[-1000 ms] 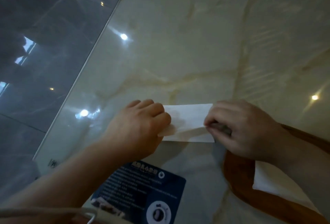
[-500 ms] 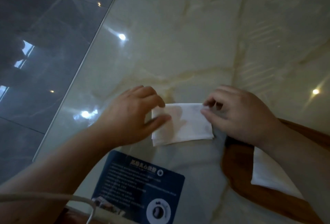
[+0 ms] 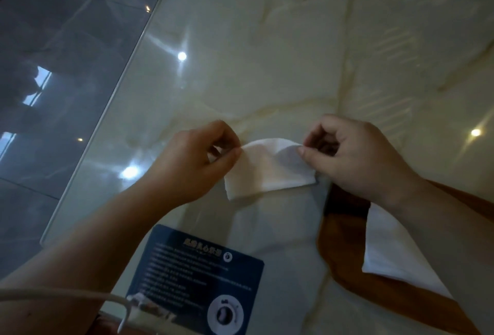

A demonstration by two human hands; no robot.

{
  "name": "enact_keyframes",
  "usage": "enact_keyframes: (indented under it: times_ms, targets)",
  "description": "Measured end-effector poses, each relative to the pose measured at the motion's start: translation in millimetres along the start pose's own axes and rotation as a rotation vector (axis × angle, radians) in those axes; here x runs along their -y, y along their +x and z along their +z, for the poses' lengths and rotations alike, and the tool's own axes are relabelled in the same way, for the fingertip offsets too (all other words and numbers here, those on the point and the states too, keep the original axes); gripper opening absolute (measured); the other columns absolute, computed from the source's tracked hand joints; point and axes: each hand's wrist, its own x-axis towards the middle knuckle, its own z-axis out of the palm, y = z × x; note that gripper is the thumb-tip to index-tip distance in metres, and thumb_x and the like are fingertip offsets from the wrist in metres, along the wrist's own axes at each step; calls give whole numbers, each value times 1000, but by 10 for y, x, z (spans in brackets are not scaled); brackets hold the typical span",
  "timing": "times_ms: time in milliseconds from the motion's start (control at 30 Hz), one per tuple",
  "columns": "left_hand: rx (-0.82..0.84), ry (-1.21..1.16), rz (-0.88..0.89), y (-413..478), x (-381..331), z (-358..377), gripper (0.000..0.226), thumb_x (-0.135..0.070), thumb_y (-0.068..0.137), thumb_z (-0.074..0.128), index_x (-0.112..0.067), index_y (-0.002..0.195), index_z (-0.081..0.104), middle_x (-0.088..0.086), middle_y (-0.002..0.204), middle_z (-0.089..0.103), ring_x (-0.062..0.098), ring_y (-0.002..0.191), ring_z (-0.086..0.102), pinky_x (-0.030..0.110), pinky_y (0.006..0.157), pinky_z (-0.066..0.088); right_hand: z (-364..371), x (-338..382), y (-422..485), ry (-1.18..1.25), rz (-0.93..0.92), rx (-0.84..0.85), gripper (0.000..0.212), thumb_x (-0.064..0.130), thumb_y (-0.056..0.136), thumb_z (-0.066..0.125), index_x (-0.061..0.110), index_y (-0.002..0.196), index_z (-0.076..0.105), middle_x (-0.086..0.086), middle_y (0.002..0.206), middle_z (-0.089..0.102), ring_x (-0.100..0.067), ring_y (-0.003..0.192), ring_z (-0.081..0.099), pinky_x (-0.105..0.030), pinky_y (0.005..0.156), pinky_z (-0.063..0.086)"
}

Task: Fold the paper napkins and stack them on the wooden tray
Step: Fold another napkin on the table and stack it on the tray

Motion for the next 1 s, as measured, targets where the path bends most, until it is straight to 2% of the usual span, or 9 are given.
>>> enact_keyframes:
  times_ms: [100,167,300,433,600,733,800,900,1000]
  targets:
    - [-49,-462,-155,-6,-173,74,13,-12,82,65,-23,77,62,-6,72,69,12,66,69,31,61,55,-119,-108,-94,224,34,-71,12,24,74,73,21,78,63,-2,72,70,-20,67,67,-37,65,56]
    - [-43,-636,-177,-6,-319,151,20,-1,80,64,-19,75,61,-6,70,66,15,59,67,32,56,52,-230,-161,-185,316,32,-113,13,21,73,72,19,81,62,-7,75,70,-30,68,67,-35,65,53]
    - [11,-708,-174,-1,-674,378,20,6,78,63,-14,75,59,2,77,63,14,57,66,22,49,48,-531,-318,-474,386,83,-141,16,6,78,72,19,83,62,-9,81,70,-33,67,70,-48,67,57]
    - [71,-659,-176,29,-982,655,20,1,77,67,-17,70,63,0,73,67,17,63,68,32,59,53,-755,-606,-805,379,115,-165,12,18,76,73,22,81,63,-26,71,68,-47,66,65,-63,64,53]
    - [146,-467,-166,24,-1245,972,16,-11,75,71,-26,70,67,-5,77,72,16,68,71,40,66,60,-899,-915,-1171,356,166,-227,10,25,72,72,22,80,65,-27,63,65,-43,60,59,-54,63,51]
    - [162,-308,-123,1,-1403,1198,16,-17,75,73,-31,69,68,-16,72,71,2,60,65,15,55,51,-941,-1119,-1400,337,183,-248,10,24,73,72,22,80,65,-28,64,62,-45,59,56,-51,58,49]
    - [175,-264,-110,-5,-1449,1278,19,-16,75,73,-33,68,66,-16,68,70,0,61,64,9,54,47,-944,-1182,-1485,332,196,-240,10,24,74,73,22,80,65,-24,61,63,-42,57,56,-50,59,49]
    - [185,-223,-98,3,-1454,1348,22,-15,74,72,-35,68,65,-15,72,70,4,62,66,17,57,52,-932,-1259,-1559,295,211,-202,11,20,77,75,22,78,63,-12,51,58,-35,50,50,-38,51,44]
    - [183,-175,-89,14,-1447,1377,22,-15,74,72,-35,69,64,-11,68,69,4,58,66,24,56,56,-916,-1290,-1596,266,214,-172,12,16,77,73,21,76,62,3,48,51,-10,41,40,-22,46,34]
